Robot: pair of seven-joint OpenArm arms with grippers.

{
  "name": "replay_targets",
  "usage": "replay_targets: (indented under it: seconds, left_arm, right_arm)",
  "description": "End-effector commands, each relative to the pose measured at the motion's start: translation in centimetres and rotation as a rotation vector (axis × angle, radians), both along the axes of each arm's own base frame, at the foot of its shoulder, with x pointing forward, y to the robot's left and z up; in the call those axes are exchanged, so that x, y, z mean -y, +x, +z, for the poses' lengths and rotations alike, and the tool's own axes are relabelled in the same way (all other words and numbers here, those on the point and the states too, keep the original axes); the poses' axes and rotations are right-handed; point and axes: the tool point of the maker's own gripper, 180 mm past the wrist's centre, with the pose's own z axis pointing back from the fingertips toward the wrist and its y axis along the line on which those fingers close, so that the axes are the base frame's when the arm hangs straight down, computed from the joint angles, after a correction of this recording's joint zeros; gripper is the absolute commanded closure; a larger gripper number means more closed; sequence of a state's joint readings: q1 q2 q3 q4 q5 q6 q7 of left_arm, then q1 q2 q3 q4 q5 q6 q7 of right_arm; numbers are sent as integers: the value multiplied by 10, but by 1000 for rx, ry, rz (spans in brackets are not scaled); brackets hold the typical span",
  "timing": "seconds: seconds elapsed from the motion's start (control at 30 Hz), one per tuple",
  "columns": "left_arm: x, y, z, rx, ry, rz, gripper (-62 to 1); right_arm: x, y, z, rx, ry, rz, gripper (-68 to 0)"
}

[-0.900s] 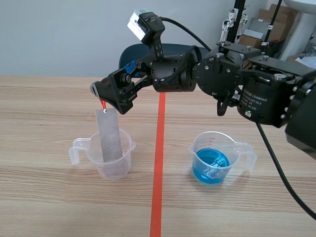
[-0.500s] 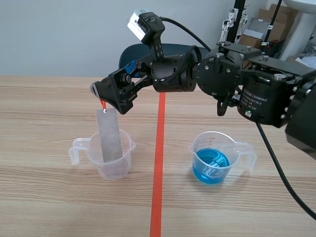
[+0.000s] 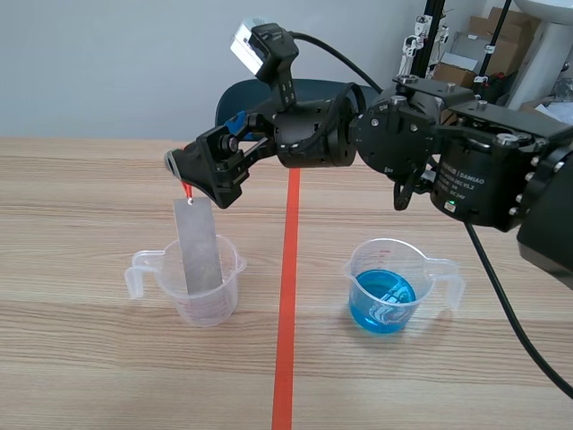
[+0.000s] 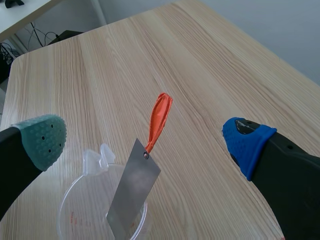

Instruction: Do the redox reaction experiment. return to the home posture

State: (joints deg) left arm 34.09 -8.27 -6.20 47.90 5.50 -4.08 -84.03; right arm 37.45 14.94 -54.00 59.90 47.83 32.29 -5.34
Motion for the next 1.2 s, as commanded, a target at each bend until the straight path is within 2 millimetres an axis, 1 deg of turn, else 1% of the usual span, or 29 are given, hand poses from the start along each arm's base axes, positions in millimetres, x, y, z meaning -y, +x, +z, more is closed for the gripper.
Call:
replay_targets:
  seconds: [0.0, 0.17, 0.27, 0.3, 0.4, 0.5, 0.57, 0.67, 0.73, 0.9, 0.97, 1.0, 1.07, 1.17]
  left_arm:
    - [-3, 2, 6, 25, 6, 3, -623]
    - [-3, 1, 6, 25, 6, 3, -623]
    - [-2, 0, 9, 27, 8, -2, -623]
    - [-1, -1, 12, 28, 13, -5, -623]
    - [5, -1, 29, 55, 42, -24, -623]
    - [13, -1, 55, 97, 72, -51, -623]
    - [16, -2, 75, 140, 88, -61, -623]
    - [20, -2, 103, 194, 104, -75, -623]
    - [22, 1, 113, 195, 118, -79, -623]
    - [31, 0, 129, 211, 138, -152, -623]
    - [32, 0, 132, 213, 159, -179, -623]
    - [32, 0, 132, 209, 172, -193, -623]
    - [31, 1, 131, 194, 192, -211, -623]
    - [22, 6, 131, 178, 200, -202, -623]
  right_arm:
    - [-2, 6, 22, 46, 30, 3, -671]
    - [0, 7, 21, 47, 28, 3, -671]
    - [6, 10, 23, 53, 37, -10, -671]
    - [10, 12, 25, 59, 46, -18, -671]
    - [23, 20, 36, 59, 95, -53, -671]
    - [41, 28, 51, 75, 124, -90, -671]
    - [52, 30, 61, 105, 127, -104, -671]
    - [70, 30, 76, 154, 123, -121, -671]
    - [81, 26, 86, 187, 123, -131, -671]
    - [113, 14, 103, 256, 99, -162, -671]
    - [128, 9, 106, 274, 82, -182, -671]
    - [138, 7, 107, 283, 69, -199, -671]
    - [154, 4, 106, 290, 49, -226, -671]
    - [181, -1, 97, 301, -26, -275, -671]
